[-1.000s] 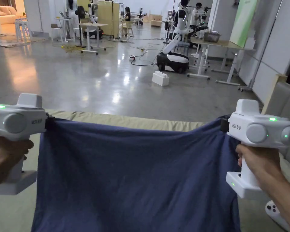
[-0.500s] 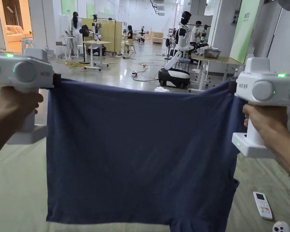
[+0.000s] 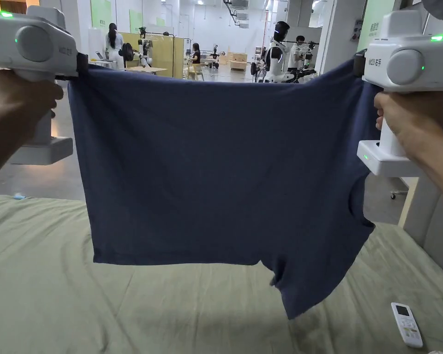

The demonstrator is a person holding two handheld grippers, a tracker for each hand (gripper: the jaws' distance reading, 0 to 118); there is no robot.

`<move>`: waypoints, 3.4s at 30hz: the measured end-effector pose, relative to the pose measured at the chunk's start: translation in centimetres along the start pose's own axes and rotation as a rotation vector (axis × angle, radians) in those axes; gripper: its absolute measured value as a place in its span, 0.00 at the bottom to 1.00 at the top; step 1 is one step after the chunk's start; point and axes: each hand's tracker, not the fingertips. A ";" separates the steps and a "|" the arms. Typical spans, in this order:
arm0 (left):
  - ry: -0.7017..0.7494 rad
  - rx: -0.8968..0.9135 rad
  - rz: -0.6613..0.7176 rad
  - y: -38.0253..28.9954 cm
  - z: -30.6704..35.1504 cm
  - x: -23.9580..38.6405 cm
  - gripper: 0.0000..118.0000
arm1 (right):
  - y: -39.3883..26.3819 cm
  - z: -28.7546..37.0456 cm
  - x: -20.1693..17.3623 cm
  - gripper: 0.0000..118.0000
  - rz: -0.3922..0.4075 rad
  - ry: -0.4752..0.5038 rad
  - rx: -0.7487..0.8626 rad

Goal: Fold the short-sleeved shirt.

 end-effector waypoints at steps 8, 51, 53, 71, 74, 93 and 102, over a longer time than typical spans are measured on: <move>0.009 -0.027 -0.022 -2.8 -1.3 0.3 0.04 | -3.1 0.0 -0.7 0.02 0.033 0.032 -0.011; -0.156 -0.603 -0.063 -43.2 32.4 -3.4 0.04 | -35.5 41.3 -1.4 0.02 0.113 0.227 -0.812; -0.168 -0.669 -0.054 -45.3 32.7 -3.6 0.04 | -37.6 42.6 -1.7 0.02 0.104 0.256 -0.881; -0.160 -0.925 -0.188 -52.3 32.0 -1.8 0.06 | -47.8 43.8 -4.9 0.14 0.171 0.219 -1.113; -0.144 -0.908 -0.155 -51.3 32.8 -1.7 0.20 | -47.5 43.9 -5.2 0.53 0.177 0.183 -1.100; -0.130 -0.343 0.019 -43.1 32.4 3.0 0.27 | -38.5 42.0 -5.4 0.42 -0.136 0.009 -0.448; -0.128 -0.202 0.001 -42.9 33.0 4.0 0.00 | -36.3 42.6 -6.2 0.00 -0.122 0.029 -0.276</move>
